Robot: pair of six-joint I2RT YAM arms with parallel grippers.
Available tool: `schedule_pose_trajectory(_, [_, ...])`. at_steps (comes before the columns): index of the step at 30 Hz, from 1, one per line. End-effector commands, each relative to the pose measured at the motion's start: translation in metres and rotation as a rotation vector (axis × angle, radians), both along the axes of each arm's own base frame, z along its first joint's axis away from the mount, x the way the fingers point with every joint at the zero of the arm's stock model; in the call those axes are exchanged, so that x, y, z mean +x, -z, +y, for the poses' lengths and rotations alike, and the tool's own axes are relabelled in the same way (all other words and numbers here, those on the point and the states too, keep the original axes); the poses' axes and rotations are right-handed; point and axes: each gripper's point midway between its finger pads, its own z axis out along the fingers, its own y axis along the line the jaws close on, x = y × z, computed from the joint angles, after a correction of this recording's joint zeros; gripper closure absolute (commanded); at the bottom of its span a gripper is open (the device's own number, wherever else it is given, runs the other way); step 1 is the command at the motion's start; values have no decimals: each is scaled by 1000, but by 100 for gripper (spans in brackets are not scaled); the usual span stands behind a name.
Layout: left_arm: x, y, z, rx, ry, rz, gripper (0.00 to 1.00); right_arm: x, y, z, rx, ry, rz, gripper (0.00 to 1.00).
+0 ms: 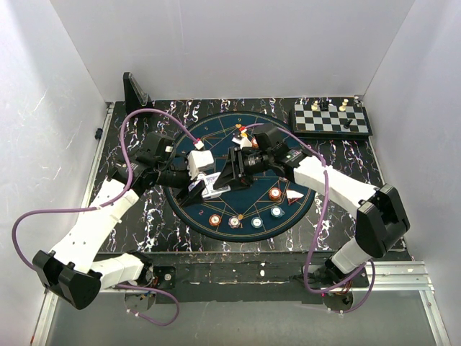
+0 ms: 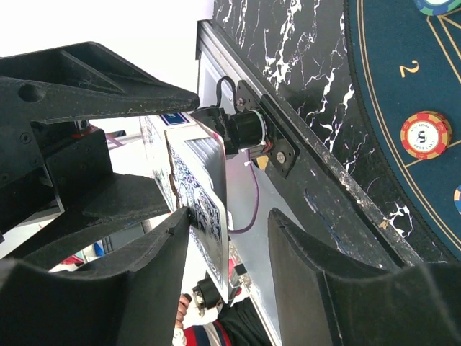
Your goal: Distribute texas hold em gaming equipment
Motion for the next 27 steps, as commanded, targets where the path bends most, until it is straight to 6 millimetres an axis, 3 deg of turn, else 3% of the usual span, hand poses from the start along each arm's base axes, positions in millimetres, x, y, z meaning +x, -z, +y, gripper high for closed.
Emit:
schedule_pose_trajectory(1, [4,-25,-7,-74,7,-54,100,0,-6,-4,0,12,-39,47])
schedule_pose_trajectory(7, [3,-32,-10,-106,0,-48,100,-1,-2,-13,-14,38,-32,52])
schedule_pose_trajectory(16, [-3,-31,-13,-162,-20,-23,100,3,-20,-21,34,74,-58,58])
schedule_pose_trajectory(21, [-1,-33,-19,-213,-36,-13,100,0,-33,-16,109,53,-56,46])
schedule_pose_trajectory(27, [6,-42,-26,-249,-37,-24,100,-2,-47,-4,183,29,-49,43])
